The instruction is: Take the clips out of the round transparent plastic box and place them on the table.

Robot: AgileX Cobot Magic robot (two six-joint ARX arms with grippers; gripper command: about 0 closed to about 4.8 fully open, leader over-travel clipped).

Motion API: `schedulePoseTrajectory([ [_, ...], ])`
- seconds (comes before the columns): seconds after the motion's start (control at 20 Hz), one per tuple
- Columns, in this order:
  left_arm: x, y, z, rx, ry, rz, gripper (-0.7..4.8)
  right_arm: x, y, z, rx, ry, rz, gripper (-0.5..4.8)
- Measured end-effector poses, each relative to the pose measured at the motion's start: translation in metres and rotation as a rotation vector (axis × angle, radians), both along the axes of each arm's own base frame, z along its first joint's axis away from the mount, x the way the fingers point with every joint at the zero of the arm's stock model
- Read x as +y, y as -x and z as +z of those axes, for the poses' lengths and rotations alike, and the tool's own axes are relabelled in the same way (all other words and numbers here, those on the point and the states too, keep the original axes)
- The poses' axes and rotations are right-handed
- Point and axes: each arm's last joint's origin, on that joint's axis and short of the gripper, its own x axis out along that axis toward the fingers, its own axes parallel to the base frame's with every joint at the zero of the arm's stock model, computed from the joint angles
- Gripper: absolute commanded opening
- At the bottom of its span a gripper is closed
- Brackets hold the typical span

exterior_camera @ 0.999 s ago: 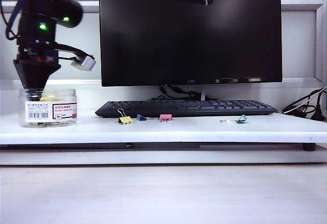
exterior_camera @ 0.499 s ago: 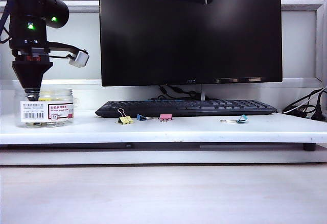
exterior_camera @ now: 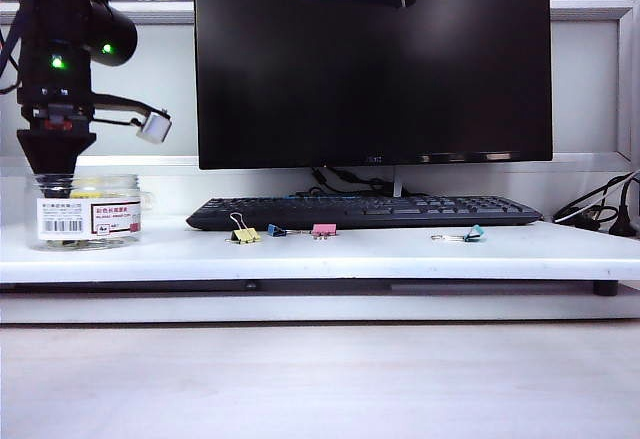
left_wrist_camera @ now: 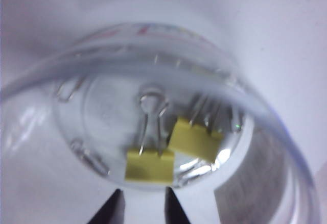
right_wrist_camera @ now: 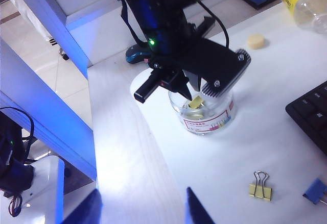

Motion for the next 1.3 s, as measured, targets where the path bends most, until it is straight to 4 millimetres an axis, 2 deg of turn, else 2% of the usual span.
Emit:
schedulePoseTrajectory([
  [0.1, 0.000, -0.001, -0.002, 0.005, -0.002, -0.008, 1.17, 0.000, 0.000, 0.000, 0.001, 0.000, 0.000, 2.12],
  [0.25, 0.000, -0.002, -0.003, 0.001, -0.003, -0.018, 2.00, 0.000, 0.000, 0.000, 0.002, -0.001, 0.003, 2.12],
  [0.3, 0.000, -0.002, -0.003, -0.006, -0.002, -0.022, 2.09, 0.000, 0.000, 0.000, 0.004, -0.004, 0.009, 2.12],
  [0.75, 0.000, -0.003, -0.004, 0.002, -0.005, -0.042, 2.11, 0.000, 0.000, 0.000, 0.005, -0.006, 0.013, 2.12],
  [0.9, 0.005, -0.007, -0.018, 0.058, -0.006, -0.033, 2.11, 0.000, 0.001, 0.000, 0.008, -0.005, 0.013, 2.12],
  [1.25, 0.005, -0.008, -0.020, 0.058, -0.055, -0.035, 2.09, 0.000, 0.001, 0.000, 0.009, -0.004, 0.014, 2.12],
  [1.3, 0.006, -0.008, -0.020, 0.053, -0.067, -0.029, 1.84, 0.000, 0.001, 0.000, 0.009, -0.005, 0.014, 2.12],
])
